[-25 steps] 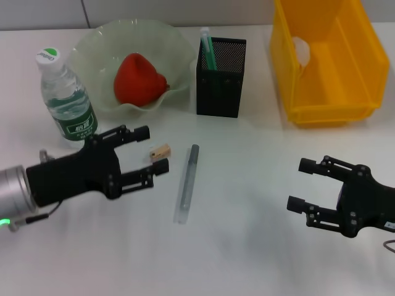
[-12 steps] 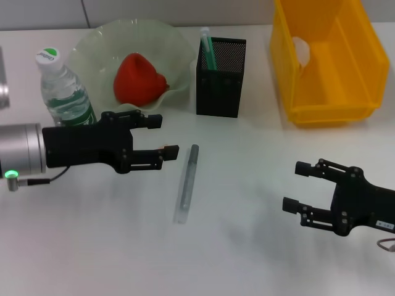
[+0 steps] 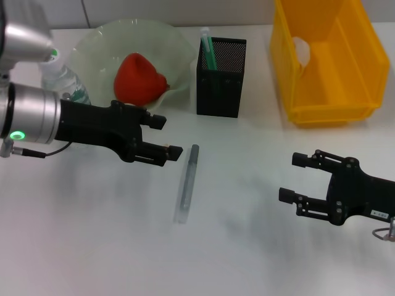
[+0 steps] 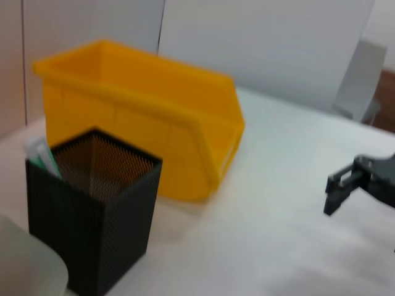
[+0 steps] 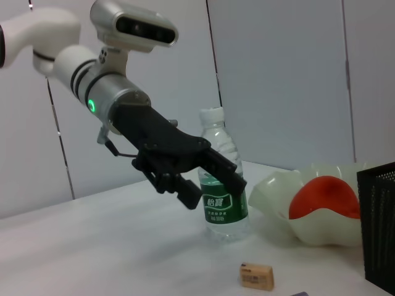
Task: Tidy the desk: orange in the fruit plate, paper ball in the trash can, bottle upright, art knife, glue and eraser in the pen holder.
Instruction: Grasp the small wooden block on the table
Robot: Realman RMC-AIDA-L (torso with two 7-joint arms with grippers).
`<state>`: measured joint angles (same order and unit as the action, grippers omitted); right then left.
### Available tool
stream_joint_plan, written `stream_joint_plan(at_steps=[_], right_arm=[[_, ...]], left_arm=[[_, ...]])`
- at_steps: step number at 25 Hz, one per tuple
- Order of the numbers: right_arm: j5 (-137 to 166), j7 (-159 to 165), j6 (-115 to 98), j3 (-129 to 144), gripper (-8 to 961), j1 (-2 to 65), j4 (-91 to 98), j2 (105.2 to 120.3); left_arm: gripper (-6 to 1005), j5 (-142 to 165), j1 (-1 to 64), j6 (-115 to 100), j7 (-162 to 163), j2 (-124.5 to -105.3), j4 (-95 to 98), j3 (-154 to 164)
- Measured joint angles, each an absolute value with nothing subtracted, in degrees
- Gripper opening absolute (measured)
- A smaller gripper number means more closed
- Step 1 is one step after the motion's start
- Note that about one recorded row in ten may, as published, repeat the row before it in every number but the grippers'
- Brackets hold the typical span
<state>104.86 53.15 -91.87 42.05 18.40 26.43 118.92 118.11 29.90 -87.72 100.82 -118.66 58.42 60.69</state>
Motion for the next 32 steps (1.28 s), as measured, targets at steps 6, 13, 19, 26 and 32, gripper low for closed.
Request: stream_joint_plan(at_steps=[6,13,19,26,32], right_arm=[[104.86,53.16,-90.13,42.34,766,19.03,26.01,118.95],[104.86,53.16,-90.09,42.36,766,19.45,26.02,118.97],[104.86,53.16,-90.08,42.37,766,19.55,26.01,118.95],[104.85,53.16,-90.08,42.05,766,19.62,26.02,119.02],[104.85,53.16,-90.11,42.13,766,19.60,26.02,119.00]], left_arm=[[696,122.99,31.43,-86.75,115.18,-118.66,66.25,68.66],[694,133.36,34.82,-81.59,131.42,-118.99,70.78,79.89],[691,138.50,35.91,-78.18,136.97,-119.12,70.68,85.99],[689,142.57,36.41,-74.28,139.40,-119.18,69.55,90.04],[686,144.13,37.55,-71.96,139.66,-119.18,66.00,91.41]])
